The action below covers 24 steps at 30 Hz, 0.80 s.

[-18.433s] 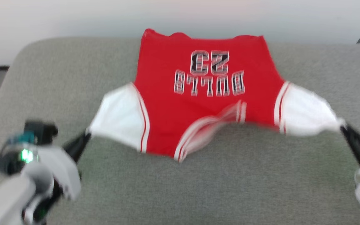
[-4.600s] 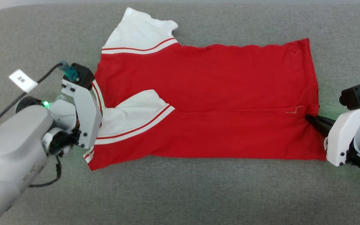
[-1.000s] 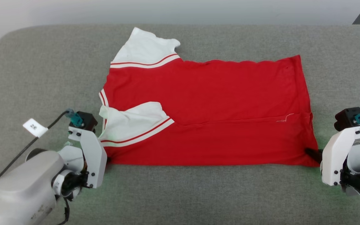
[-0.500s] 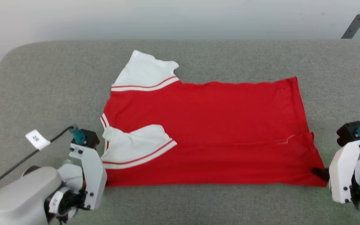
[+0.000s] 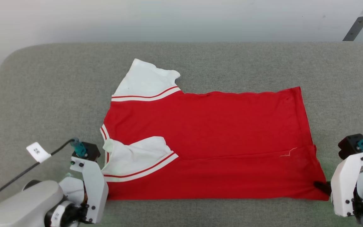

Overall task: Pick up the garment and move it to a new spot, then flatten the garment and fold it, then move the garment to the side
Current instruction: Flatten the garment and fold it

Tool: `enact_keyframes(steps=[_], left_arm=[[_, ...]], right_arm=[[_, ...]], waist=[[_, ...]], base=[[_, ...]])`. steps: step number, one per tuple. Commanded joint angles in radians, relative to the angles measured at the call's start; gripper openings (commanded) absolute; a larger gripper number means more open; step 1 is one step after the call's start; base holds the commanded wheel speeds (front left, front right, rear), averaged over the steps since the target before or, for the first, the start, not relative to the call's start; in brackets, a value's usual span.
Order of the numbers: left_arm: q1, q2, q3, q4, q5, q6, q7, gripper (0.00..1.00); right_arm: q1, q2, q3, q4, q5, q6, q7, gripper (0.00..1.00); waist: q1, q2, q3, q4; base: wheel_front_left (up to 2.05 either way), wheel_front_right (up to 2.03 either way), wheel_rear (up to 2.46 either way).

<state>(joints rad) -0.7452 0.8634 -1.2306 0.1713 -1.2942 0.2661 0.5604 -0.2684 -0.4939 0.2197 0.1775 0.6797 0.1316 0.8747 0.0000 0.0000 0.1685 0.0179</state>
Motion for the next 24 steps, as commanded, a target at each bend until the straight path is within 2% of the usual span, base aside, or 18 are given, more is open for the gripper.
enact_keyframes(steps=[1, 2, 3, 5, 6, 7, 12, 18, 21, 24], left_arm=[[0.019, -0.006, -0.001, 0.015, -0.002, -0.006, -0.008, 0.4], [0.02, -0.012, 0.001, 0.025, -0.007, -0.011, -0.015, 0.53], [0.022, -0.018, 0.003, 0.034, -0.008, -0.012, -0.019, 0.73], [0.024, -0.025, 0.005, 0.051, -0.011, -0.017, -0.024, 1.0], [0.021, -0.025, 0.006, 0.057, -0.012, -0.018, -0.021, 1.0], [0.017, -0.024, 0.008, 0.059, -0.015, -0.019, -0.019, 1.0], [-0.021, 0.002, 0.027, 0.041, -0.011, -0.008, -0.01, 1.0], [-0.091, 0.056, 0.069, -0.017, 0.003, 0.009, -0.002, 1.0], [-0.14, 0.078, 0.096, -0.033, 0.019, 0.009, -0.008, 1.0], [-0.196, 0.085, 0.12, -0.025, 0.04, -0.012, -0.021, 1.0]], right_arm=[[0.017, 0.005, 0.002, 0.006, -0.006, -0.002, -0.004, 0.17], [0.015, 0.011, 0.005, 0.007, -0.007, -0.002, -0.006, 0.22], [0.014, 0.014, 0.006, 0.008, -0.007, -0.002, -0.006, 0.34], [0.013, 0.018, 0.011, 0.008, -0.01, -0.002, -0.007, 0.51], [0.013, 0.02, 0.01, 0.005, -0.012, -0.002, -0.013, 0.88], [0.015, 0.021, 0.002, 0.006, -0.015, -0.002, -0.014, 1.0], [0.028, 0.028, -0.015, -0.019, -0.02, -0.002, -0.019, 1.0], [0.037, 0.048, -0.053, -0.116, -0.032, -0.002, -0.056, 1.0], [0.037, 0.063, -0.067, -0.193, -0.043, -0.001, -0.115, 1.0], [0.031, 0.066, -0.067, -0.266, -0.068, -0.001, -0.221, 1.0]], waist=[[0.0, 0.0, 0.0, -0.001], [0.0, 0.0, 0.0, -0.002], [0.0, 0.0, 0.0, -0.003], [0.0, 0.0, -0.002, -0.006], [0.0, 0.0, -0.003, -0.007], [0.0, 0.0, -0.004, -0.008], [0.0, 0.0, -0.007, -0.017], [0.0, 0.0, 0.004, -0.05], [0.0, 0.0, 0.017, -0.075], [0.0, 0.0, 0.033, -0.104]], base=[[0.0, 0.0, 0.0], [0.0, 0.0, 0.0], [0.0, 0.0, 0.0], [0.0, 0.0, 0.0], [0.0, 0.0, 0.0], [0.0, 0.0, 0.0], [0.0, 0.0, 0.0], [0.0, 0.0, 0.0], [0.0, 0.0, 0.0], [0.0, 0.0, 0.0]])
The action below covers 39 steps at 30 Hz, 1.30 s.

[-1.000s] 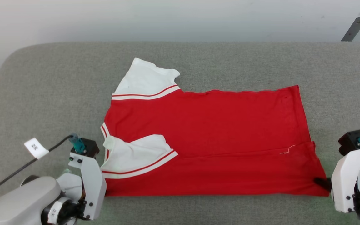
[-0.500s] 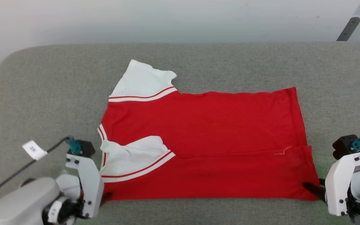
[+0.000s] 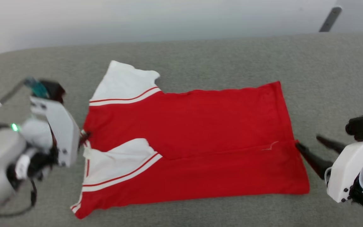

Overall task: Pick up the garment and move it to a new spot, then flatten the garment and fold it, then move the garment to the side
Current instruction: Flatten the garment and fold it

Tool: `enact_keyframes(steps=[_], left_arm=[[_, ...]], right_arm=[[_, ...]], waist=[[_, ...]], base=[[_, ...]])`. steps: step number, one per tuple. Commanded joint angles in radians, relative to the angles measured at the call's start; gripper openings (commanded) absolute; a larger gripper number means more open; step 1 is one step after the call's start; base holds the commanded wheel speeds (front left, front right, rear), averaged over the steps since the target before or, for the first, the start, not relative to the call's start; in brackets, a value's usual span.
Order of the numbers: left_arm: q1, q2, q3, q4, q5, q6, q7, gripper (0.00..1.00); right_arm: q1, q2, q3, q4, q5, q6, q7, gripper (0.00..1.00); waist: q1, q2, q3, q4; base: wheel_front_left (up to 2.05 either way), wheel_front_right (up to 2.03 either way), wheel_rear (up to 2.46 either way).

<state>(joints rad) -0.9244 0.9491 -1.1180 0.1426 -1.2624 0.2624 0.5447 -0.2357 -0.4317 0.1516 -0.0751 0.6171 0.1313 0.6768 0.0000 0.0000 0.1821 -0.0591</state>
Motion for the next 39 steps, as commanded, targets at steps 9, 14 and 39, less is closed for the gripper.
enact_keyframes(steps=[9, 14, 39], left_arm=[[-0.154, -0.027, 0.057, 0.12, 0.073, -0.104, -0.08, 1.0], [-0.235, -0.054, 0.063, 0.225, 0.12, -0.177, -0.108, 1.0], [-0.487, -0.104, 0.006, 0.704, 0.226, -0.344, 0.036, 1.0]], right_arm=[[0.0, 0.035, 0.004, -0.108, -0.107, -0.001, -0.344, 1.0], [0.022, 0.066, 0.009, -0.141, -0.179, -0.001, -0.526, 1.0], [0.046, 0.159, 0.028, -0.181, -0.192, -0.001, -0.62, 1.0]], waist=[[0.0, 0.0, 0.074, -0.114], [0.0, 0.0, 0.124, -0.165], [0.0, 0.0, 0.326, -0.281]], base=[[0.0, 0.0, 0.0], [0.0, 0.0, 0.0], [0.0, 0.0, 0.0]])
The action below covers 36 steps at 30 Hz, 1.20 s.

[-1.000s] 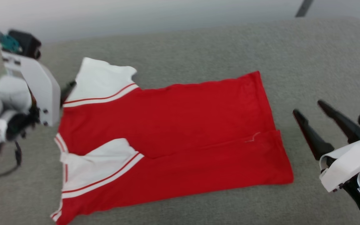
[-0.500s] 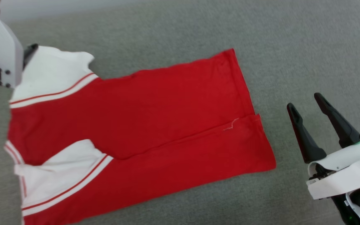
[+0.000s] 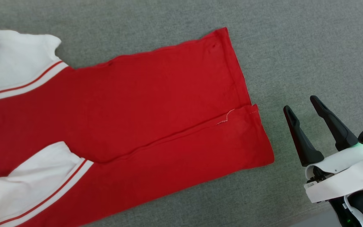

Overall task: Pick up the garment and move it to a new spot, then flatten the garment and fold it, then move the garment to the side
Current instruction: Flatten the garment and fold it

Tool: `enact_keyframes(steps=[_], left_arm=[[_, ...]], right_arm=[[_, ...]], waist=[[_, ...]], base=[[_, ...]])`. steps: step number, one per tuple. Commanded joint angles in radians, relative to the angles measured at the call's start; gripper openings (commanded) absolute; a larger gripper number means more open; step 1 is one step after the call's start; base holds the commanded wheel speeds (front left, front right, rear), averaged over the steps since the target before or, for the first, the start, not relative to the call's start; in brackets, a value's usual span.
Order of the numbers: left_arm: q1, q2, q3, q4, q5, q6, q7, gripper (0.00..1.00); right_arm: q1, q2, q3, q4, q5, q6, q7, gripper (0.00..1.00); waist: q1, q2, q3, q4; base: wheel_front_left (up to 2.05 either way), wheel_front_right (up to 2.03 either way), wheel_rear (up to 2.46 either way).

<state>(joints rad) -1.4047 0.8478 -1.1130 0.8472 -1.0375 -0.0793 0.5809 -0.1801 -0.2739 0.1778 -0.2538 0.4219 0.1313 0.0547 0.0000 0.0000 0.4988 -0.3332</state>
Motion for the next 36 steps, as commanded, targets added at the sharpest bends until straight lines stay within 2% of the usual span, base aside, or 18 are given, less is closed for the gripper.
enact_keyframes(steps=[1, 7, 8, 10, 16, 22, 28, 36], left_arm=[[-0.007, -0.007, 0.002, 0.01, -0.004, -0.004, 0.002, 1.0], [0.008, -0.04, 0.01, 0.057, -0.036, -0.018, 0.003, 0.99], [0.013, -0.05, 0.01, 0.061, -0.043, -0.021, 0.009, 0.84], [0.024, -0.071, 0.016, 0.07, -0.069, -0.026, 0.033, 0.0], [0.023, -0.109, 0.013, 0.084, -0.092, -0.036, 0.063, 0.0], [-0.002, -0.141, 0.006, 0.086, -0.083, -0.042, 0.052, 0.0], [-0.031, -0.187, 0.007, 0.091, -0.082, -0.048, 0.02, 0.0], [-0.054, -0.22, -0.001, 0.117, -0.085, -0.051, 0.002, 0.0]], right_arm=[[-0.012, 0.002, 0.002, -0.002, 0.007, -0.001, 0.004, 1.0], [-0.017, -0.008, 0.01, -0.004, 0.028, -0.001, 0.032, 1.0], [-0.021, -0.012, 0.015, -0.004, 0.036, -0.001, 0.041, 1.0], [-0.034, -0.019, 0.015, -0.007, 0.043, -0.001, 0.061, 1.0], [-0.108, -0.04, 0.018, 0.002, 0.106, -0.001, 0.187, 1.0], [-0.303, -0.067, 0.039, 0.074, 0.172, -0.001, 0.358, 1.0], [-0.525, -0.087, 0.103, 0.27, 0.225, -0.001, 0.489, 1.0], [-0.76, -0.069, 0.221, 0.572, 0.257, -0.001, 0.555, 1.0]], waist=[[0.0, 0.0, 0.012, -0.006], [0.0, 0.0, 0.023, 0.003], [0.0, 0.0, 0.024, 0.006], [0.0, 0.0, 0.024, 0.013], [0.0, 0.0, 0.022, 0.03], [0.0, 0.0, 0.023, 0.056], [0.0, 0.0, 0.034, 0.091], [0.0, 0.0, 0.045, 0.118]], base=[[0.0, 0.0, 0.0], [0.0, 0.0, 0.0], [0.0, 0.0, 0.0], [0.0, 0.0, 0.0], [0.0, 0.0, 0.0], [0.0, 0.0, 0.0], [0.0, 0.0, 0.0], [0.0, 0.0, 0.0]])
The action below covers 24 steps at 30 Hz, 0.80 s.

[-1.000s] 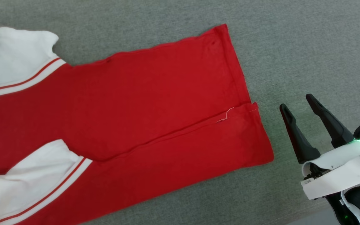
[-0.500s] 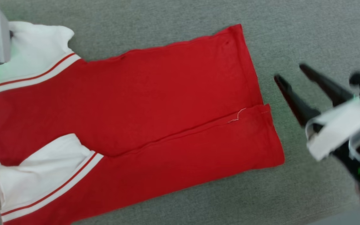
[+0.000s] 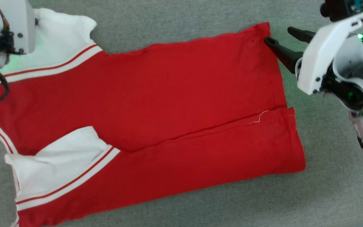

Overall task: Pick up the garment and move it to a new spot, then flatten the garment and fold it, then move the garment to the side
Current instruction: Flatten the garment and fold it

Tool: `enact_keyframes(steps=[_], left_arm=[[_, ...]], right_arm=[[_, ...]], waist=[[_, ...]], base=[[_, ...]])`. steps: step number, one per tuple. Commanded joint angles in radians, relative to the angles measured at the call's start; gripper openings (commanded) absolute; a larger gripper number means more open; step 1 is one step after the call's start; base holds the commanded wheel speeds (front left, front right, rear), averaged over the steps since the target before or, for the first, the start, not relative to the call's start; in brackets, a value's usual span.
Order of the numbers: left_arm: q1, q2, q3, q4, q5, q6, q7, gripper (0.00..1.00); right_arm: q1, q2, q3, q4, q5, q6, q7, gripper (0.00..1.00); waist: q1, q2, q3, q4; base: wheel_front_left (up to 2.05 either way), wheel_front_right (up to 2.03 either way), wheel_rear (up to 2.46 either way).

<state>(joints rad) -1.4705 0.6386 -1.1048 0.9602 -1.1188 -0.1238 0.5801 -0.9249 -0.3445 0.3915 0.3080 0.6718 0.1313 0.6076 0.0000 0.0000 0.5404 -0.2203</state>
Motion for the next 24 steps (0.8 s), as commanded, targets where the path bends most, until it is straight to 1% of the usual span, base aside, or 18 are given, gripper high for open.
enact_keyframes(steps=[1, 8, 9, 10, 12, 15, 20, 24], left_arm=[[0.01, -0.013, -0.011, 0.007, -0.004, -0.006, 0.001, 0.0], [-0.001, -0.031, -0.02, 0.017, -0.007, -0.007, -0.021, 0.0], [-0.002, -0.034, -0.021, 0.016, -0.009, -0.007, -0.024, 0.0], [-0.002, -0.037, -0.023, 0.015, -0.011, -0.007, -0.028, 0.0], [-0.004, -0.042, -0.021, 0.015, -0.017, -0.007, -0.043, 0.0], [-0.008, -0.047, -0.018, 0.02, -0.024, -0.007, -0.062, 0.0], [-0.012, -0.05, -0.012, 0.011, -0.043, -0.007, -0.095, 0.0], [-0.009, -0.048, -0.02, -0.018, -0.064, -0.007, -0.097, 0.0]], right_arm=[[-0.037, 0.003, 0.023, 0.042, 0.007, -0.001, 0.009, 1.0], [-0.146, 0.024, 0.121, 0.248, 0.05, -0.001, 0.055, 1.0], [-0.151, 0.028, 0.137, 0.273, 0.063, -0.001, 0.073, 0.4], [-0.155, 0.032, 0.152, 0.292, 0.076, -0.001, 0.083, 0.0], [-0.169, 0.033, 0.179, 0.317, 0.105, -0.001, 0.097, 0.0], [-0.19, 0.017, 0.21, 0.343, 0.125, -0.001, 0.091, 0.0], [-0.212, -0.017, 0.254, 0.352, 0.16, -0.001, 0.039, 0.0], [-0.203, -0.052, 0.287, 0.346, 0.183, -0.001, -0.012, 0.0]], waist=[[0.0, 0.0, 0.005, 0.008], [0.0, 0.0, 0.015, 0.023], [0.0, 0.0, 0.016, 0.025], [0.0, 0.0, 0.016, 0.027], [0.0, 0.0, 0.014, 0.031], [0.0, 0.0, 0.005, 0.039], [0.0, 0.0, -0.03, 0.056], [0.0, 0.0, -0.068, 0.076]], base=[[0.0, 0.0, 0.0], [0.0, 0.0, 0.0], [0.0, 0.0, 0.0], [0.0, 0.0, 0.0], [0.0, 0.0, 0.0], [0.0, 0.0, 0.0], [0.0, 0.0, 0.0], [0.0, 0.0, 0.0]])
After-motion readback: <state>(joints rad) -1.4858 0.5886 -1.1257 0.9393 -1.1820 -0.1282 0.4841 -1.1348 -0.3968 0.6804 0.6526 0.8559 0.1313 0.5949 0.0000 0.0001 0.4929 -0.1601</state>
